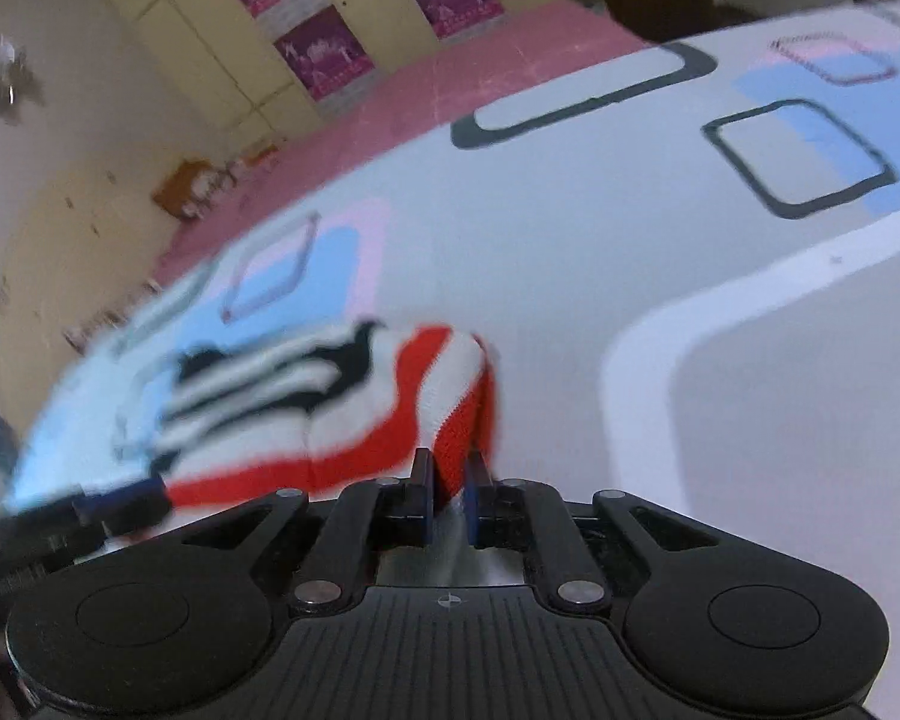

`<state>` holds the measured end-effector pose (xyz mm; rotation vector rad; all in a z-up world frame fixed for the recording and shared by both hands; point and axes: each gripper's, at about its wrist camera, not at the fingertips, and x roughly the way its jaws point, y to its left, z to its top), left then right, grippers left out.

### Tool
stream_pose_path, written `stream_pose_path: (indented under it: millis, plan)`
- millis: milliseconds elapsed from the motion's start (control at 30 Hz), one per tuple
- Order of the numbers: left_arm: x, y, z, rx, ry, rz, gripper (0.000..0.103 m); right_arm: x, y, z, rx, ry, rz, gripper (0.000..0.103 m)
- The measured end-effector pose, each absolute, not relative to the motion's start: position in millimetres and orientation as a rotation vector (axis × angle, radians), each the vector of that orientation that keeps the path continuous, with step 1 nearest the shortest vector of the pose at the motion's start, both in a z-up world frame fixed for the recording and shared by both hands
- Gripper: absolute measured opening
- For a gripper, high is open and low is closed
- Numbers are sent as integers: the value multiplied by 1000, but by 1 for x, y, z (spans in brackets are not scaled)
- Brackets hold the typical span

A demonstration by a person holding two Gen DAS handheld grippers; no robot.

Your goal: Fold small clothes

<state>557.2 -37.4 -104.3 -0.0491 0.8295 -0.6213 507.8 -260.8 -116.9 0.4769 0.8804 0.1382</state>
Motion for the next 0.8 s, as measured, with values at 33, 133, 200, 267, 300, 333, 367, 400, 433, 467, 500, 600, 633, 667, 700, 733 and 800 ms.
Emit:
stream_pose_path:
  millis: [33,133,200,267,300,333,367,400,433,467,500,600,633,667,700,733,800]
  plan:
    - [557,-39,-108,-39,825,-622,33,504,-260,-122,471,877,136,9]
    - [560,-45,-110,-20,823,-607,34,504,-261,-126,495,875,137,9]
    - [556,-49,-107,27,811,-602,34,504,-261,-122,467,887,150,9]
    - [546,-47,-97,38,786,-596,32,501,-262,-111,440,879,148,9]
    - [537,-44,-90,30,760,-611,32,494,-262,-101,423,858,146,9]
    - [529,-40,-84,16,740,-624,32,485,-261,-90,403,831,162,9]
    - [519,-38,-79,6,726,-635,32,476,-259,-81,385,810,187,9]
    - [507,-37,-74,5,717,-651,32,467,-256,-74,367,796,217,9]
    - [497,-37,-71,9,710,-668,32,459,-251,-68,344,787,245,9]
    - [485,-38,-69,14,707,-690,32,451,-246,-65,315,786,266,9]
    - [477,-40,-68,17,715,-705,32,443,-239,-63,285,789,295,9]
    - [451,-48,-72,74,733,-720,32,425,-219,-69,190,826,347,9]
    - [447,-51,-78,88,755,-706,32,420,-213,-75,136,839,331,9]
    - [446,-54,-84,89,775,-692,30,417,-208,-82,87,853,307,9]
    - [444,-56,-89,83,773,-679,30,416,-206,-90,69,862,293,9]
    - [443,-57,-91,87,764,-670,30,415,-206,-94,80,859,288,9]
    - [442,-61,-91,96,759,-653,30,415,-205,-95,85,857,279,9]
